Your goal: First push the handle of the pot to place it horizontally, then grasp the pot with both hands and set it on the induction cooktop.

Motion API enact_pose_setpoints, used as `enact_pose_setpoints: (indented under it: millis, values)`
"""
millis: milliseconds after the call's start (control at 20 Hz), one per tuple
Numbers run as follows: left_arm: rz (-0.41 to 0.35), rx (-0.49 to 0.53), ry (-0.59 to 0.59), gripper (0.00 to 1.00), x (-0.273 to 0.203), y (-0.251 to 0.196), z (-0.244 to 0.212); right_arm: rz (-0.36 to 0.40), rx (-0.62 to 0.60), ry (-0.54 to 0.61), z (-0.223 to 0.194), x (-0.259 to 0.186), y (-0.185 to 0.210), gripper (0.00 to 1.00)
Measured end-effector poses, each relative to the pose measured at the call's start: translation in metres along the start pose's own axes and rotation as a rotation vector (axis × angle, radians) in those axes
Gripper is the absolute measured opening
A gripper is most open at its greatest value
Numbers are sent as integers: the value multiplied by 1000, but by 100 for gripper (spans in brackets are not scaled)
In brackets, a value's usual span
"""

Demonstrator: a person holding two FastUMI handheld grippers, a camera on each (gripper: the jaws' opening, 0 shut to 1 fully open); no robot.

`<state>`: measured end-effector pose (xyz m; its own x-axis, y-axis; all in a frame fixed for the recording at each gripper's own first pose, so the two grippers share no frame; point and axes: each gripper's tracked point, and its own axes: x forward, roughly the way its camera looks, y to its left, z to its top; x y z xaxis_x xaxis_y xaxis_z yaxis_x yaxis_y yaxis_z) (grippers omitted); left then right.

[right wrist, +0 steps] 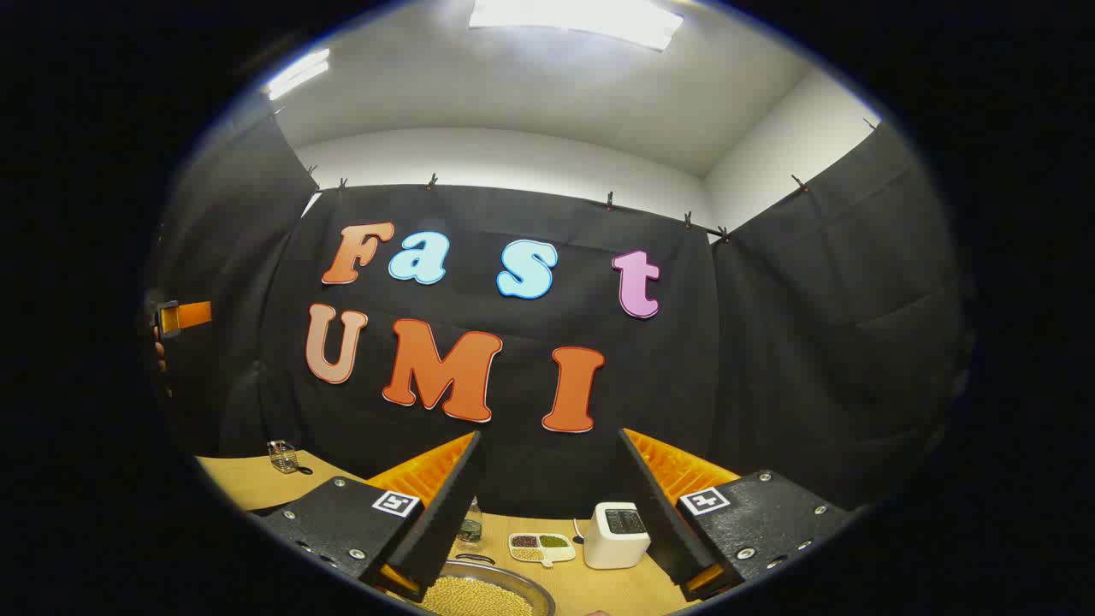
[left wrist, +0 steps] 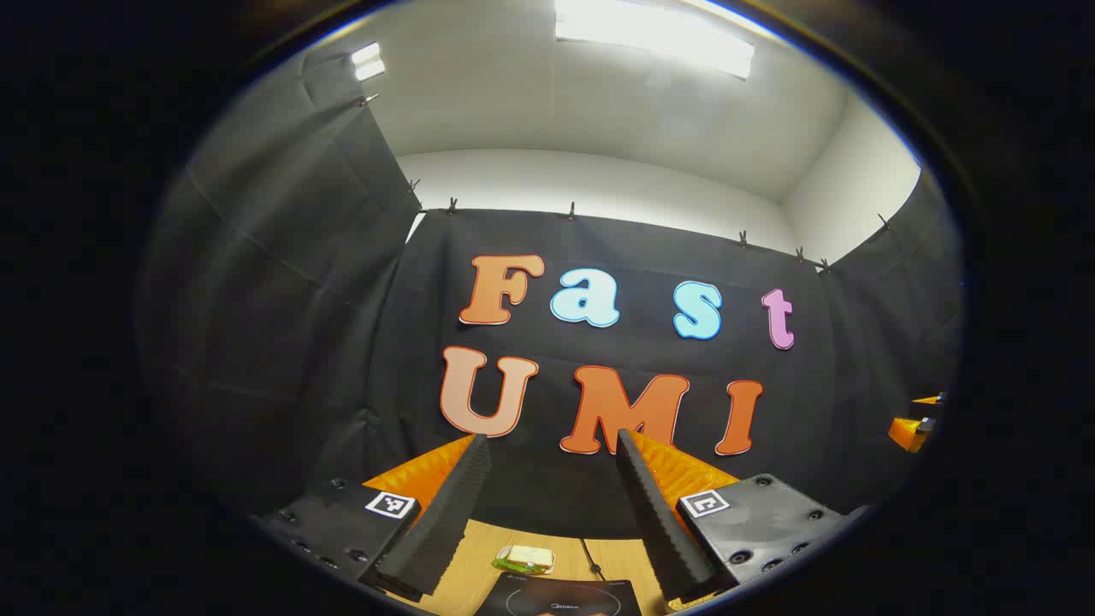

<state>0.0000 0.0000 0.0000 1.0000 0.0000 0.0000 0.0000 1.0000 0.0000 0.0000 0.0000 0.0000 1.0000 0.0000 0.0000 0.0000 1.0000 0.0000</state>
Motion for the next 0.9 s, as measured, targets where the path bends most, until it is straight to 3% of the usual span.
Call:
enact_pose_setpoints:
  millis: [900]
  values:
    - [-17,15,38,97,2,-16,-6,22,-3,18,-2,-13,-4,95]
